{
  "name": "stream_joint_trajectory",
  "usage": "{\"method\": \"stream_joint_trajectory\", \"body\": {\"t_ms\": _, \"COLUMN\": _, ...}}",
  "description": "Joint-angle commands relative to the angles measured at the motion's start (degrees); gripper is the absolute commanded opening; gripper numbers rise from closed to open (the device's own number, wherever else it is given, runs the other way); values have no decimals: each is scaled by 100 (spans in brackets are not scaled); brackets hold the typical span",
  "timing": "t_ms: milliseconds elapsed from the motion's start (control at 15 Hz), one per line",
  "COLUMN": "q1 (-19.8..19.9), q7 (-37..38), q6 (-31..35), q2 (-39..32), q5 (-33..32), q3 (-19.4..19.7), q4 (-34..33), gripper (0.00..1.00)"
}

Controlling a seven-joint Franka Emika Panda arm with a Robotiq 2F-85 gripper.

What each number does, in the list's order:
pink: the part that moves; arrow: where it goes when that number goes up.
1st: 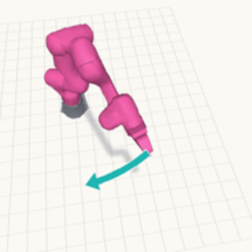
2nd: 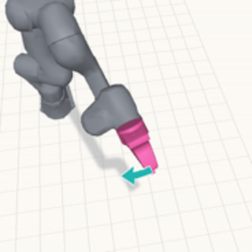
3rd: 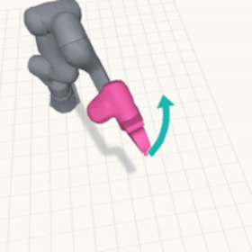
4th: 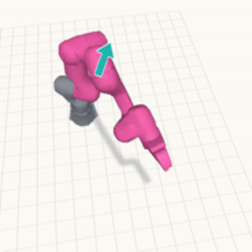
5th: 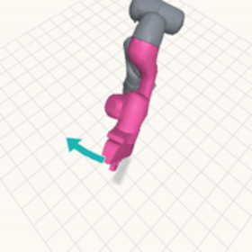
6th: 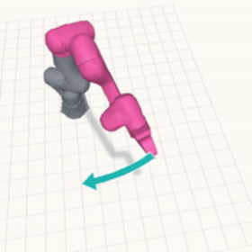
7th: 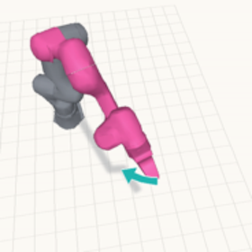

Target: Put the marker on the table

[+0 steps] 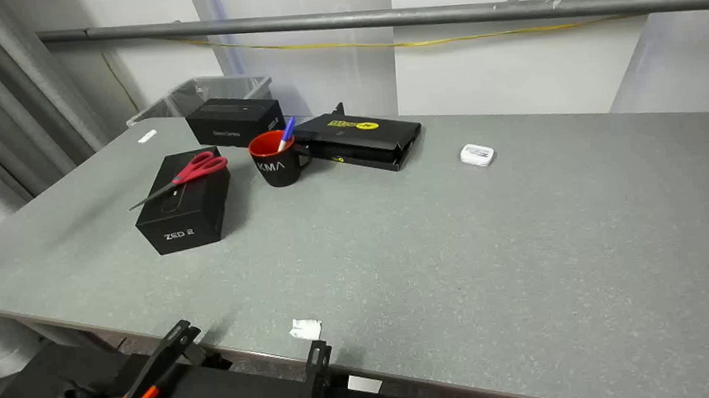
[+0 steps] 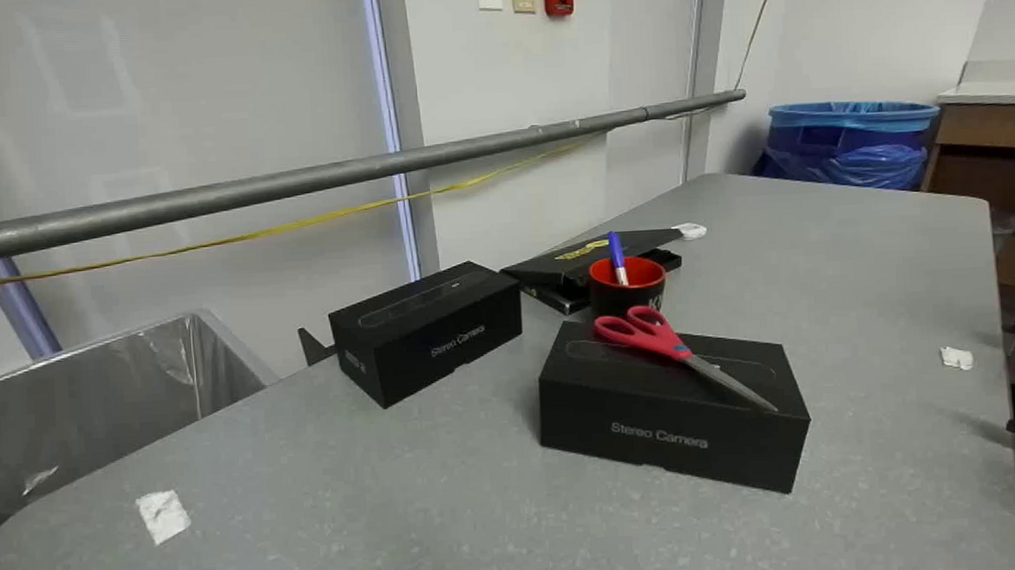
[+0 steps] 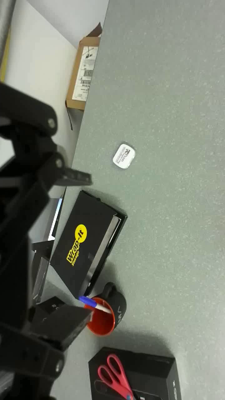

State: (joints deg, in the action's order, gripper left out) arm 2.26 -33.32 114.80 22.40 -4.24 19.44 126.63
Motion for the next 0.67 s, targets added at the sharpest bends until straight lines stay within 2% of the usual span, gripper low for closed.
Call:
{"method": "stream_joint_trajectory", "body": {"t_ms": 0, "q1": 145, "q7": -48, "q6": -6, "q2": -22, "q5": 63, "q3": -124, "q4": -8, "gripper": 100}}
{"method": "stream_joint_trajectory", "body": {"t_ms": 200, "q1": 165, "q7": -13, "q6": -24, "q2": -18, "q5": 31, "q3": -132, "q4": -13, "gripper": 100}}
{"method": "stream_joint_trajectory", "body": {"t_ms": 400, "q1": 147, "q7": 143, "q6": 339, "q2": -55, "q5": 39, "q3": -237, "q4": 94, "gripper": 100}}
{"method": "stream_joint_trajectory", "body": {"t_ms": 600, "q1": -33, "q7": 584, "q6": 1174, "q2": -299, "q5": 63, "q3": -631, "q4": 409, "gripper": 100}}
